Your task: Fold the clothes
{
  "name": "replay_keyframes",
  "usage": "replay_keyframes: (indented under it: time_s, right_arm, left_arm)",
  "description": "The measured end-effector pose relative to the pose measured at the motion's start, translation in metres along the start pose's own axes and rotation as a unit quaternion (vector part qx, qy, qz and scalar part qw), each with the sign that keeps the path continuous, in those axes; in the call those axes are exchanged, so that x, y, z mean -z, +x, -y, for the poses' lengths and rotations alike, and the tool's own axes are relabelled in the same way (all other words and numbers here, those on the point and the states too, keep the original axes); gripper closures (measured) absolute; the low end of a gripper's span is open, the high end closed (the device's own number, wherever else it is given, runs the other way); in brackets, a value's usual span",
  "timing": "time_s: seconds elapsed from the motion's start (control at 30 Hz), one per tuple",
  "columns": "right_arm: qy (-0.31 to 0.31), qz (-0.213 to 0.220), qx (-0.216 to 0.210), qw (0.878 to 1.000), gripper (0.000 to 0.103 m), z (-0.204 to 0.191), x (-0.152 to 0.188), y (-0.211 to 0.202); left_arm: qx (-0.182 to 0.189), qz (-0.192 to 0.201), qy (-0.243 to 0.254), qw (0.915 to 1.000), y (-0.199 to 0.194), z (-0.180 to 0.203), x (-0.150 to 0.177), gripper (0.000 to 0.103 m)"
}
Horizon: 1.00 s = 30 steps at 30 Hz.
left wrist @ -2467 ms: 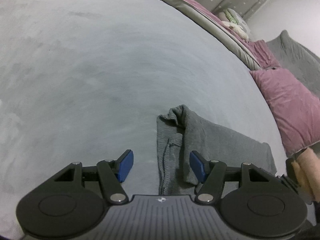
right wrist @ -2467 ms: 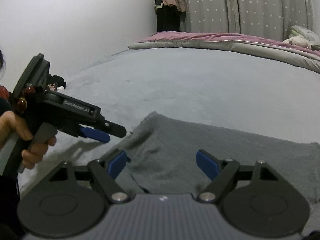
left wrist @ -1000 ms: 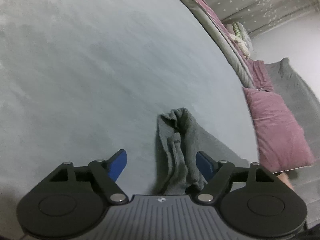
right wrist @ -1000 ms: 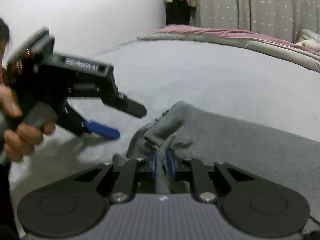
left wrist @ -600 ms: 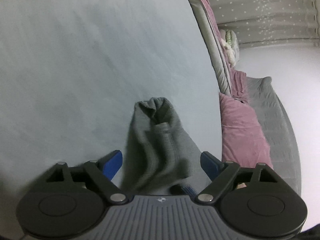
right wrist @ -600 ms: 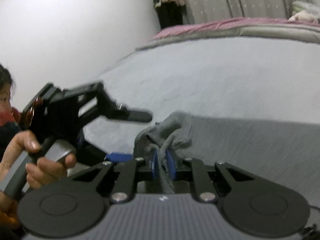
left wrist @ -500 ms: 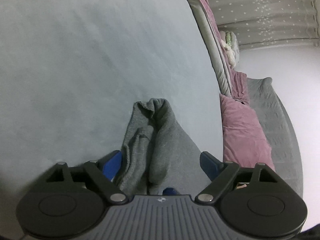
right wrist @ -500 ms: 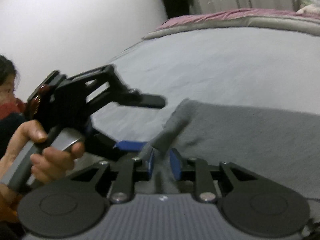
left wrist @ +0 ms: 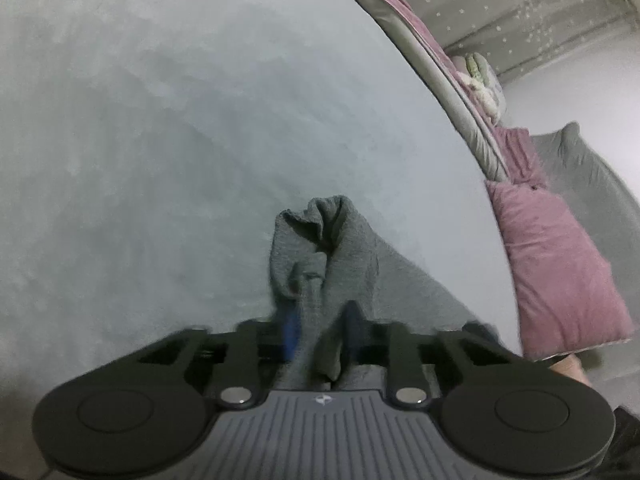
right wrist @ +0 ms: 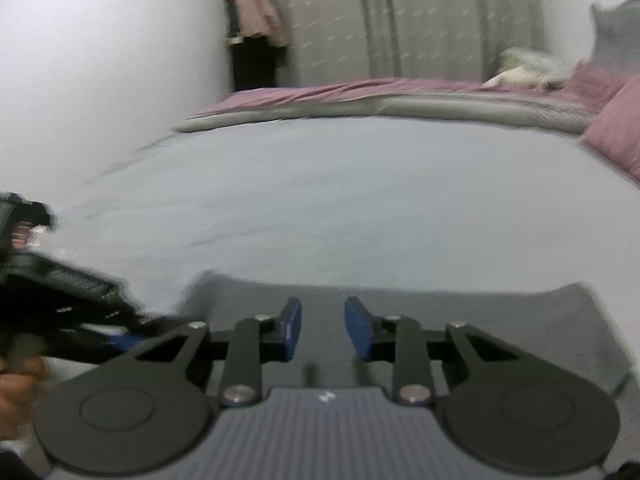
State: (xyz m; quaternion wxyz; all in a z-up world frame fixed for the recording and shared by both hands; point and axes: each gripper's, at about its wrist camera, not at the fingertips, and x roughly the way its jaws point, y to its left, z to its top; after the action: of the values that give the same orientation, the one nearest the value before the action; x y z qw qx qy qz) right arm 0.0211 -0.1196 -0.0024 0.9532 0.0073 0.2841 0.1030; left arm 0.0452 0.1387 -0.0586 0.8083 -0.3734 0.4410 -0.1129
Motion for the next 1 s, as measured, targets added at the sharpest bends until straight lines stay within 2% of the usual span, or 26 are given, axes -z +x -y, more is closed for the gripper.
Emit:
replay_keyframes:
  time_s: [0.13,0.23,0.4,0.6,0.8,0.93,1.0]
  right_arm:
    - [-0.006,-0.008,0.040,0.999,0.089,0.003,0.005,0.024]
    - [-0.004,-0.029,0.049,0.998,0.091,0.001,0.010,0.052]
    - [-0.012,-0.039,0.060,0.997,0.092,-0.009,0.010,0.064]
    - [0.031,-0.032,0.033,0.998,0.087,0.005,0.008,0.016]
    - [0.055,-0.040,-0.002,0.998,0.088,0.018,0.009,-0.022]
    - [0.079,-0.077,-0.027,0.994,0.089,0.019,0.015,-0.026]
    - [0.096,-0.114,-0.045,0.988,0.089,0.019,0.022,-0.018]
  left_arm:
    - [-0.009,0.007,0.020,0.9997,-0.004,0.003,0.002,0.094]
    - [-0.005,0.009,0.026,0.9996,-0.009,0.004,0.001,0.095]
    - [0.011,0.016,0.041,0.9990,-0.025,0.015,0.003,0.096]
    - [0.021,0.032,0.056,0.9977,-0.041,0.037,0.003,0.096]
    - [0.018,0.044,0.068,0.9966,-0.047,0.056,0.005,0.096]
    - [0.014,0.052,0.072,0.9959,-0.047,0.071,0.005,0.096]
    - [0.012,0.052,0.075,0.9957,-0.044,0.079,0.005,0.096]
